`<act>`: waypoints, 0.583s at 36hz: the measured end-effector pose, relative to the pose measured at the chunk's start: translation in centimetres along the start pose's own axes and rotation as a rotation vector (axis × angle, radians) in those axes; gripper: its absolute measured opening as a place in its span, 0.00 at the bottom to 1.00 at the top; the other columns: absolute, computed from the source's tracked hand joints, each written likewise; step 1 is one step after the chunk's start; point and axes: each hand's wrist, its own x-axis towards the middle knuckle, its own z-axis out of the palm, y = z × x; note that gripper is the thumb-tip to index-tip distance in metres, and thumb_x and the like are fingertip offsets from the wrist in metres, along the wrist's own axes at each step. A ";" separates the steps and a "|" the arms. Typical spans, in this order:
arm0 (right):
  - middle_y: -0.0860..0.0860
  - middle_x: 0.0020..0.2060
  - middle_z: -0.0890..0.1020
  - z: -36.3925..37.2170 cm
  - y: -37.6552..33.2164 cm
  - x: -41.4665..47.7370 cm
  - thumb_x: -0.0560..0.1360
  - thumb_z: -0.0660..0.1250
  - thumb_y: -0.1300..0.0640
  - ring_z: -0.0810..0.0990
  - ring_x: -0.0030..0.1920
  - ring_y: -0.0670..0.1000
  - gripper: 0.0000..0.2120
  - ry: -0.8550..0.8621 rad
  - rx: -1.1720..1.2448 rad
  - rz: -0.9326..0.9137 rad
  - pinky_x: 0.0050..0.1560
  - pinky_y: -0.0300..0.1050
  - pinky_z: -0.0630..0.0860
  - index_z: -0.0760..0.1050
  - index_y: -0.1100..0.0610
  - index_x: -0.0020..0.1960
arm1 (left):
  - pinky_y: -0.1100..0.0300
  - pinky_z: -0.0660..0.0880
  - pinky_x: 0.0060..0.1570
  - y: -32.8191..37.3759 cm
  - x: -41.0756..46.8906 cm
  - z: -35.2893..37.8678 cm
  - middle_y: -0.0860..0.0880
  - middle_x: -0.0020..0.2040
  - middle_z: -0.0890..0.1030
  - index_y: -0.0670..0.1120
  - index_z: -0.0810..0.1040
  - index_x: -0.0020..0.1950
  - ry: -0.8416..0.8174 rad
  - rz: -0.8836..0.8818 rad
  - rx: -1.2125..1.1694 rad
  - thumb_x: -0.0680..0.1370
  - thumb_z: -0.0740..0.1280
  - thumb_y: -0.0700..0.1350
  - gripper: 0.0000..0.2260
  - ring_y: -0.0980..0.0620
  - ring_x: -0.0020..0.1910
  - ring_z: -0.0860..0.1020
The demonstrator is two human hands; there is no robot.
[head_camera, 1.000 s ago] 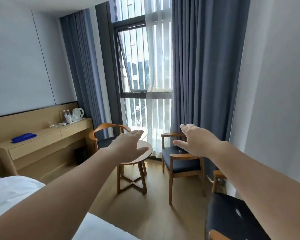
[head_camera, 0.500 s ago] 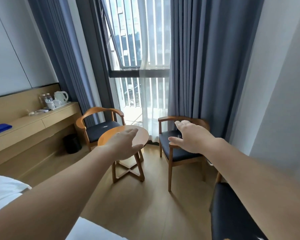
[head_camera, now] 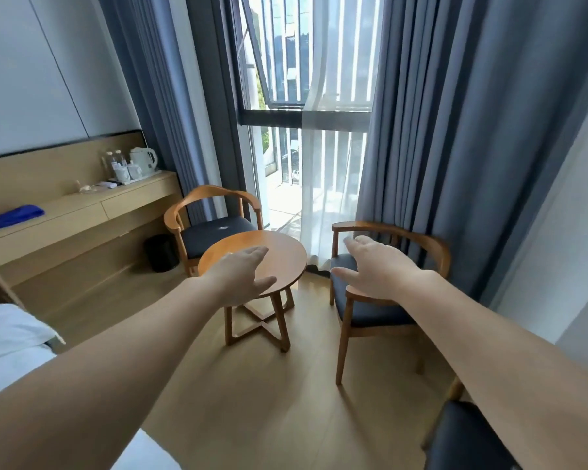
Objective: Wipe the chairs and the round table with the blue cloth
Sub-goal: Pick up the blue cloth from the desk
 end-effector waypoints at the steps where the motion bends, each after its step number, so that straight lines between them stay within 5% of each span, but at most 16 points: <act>1: 0.54 0.74 0.64 0.3 0.5 0.9 0.78 0.56 0.37 0.67 0.71 0.56 0.34 -0.008 0.000 -0.007 0.67 0.52 0.70 0.55 0.54 0.77 | 0.50 0.59 0.72 -0.1 0.7 0.3 0.50 0.76 0.59 0.49 0.55 0.77 -0.001 -0.014 -0.001 0.77 0.63 0.58 0.32 0.48 0.74 0.60; 21: 0.51 0.72 0.67 6.3 0.4 19.9 0.78 0.58 0.38 0.74 0.65 0.55 0.33 -0.086 0.009 -0.181 0.57 0.48 0.75 0.56 0.53 0.77 | 0.48 0.61 0.71 -8.7 13.0 4.0 0.49 0.76 0.59 0.48 0.55 0.77 -0.034 -0.209 -0.068 0.77 0.64 0.57 0.33 0.48 0.74 0.60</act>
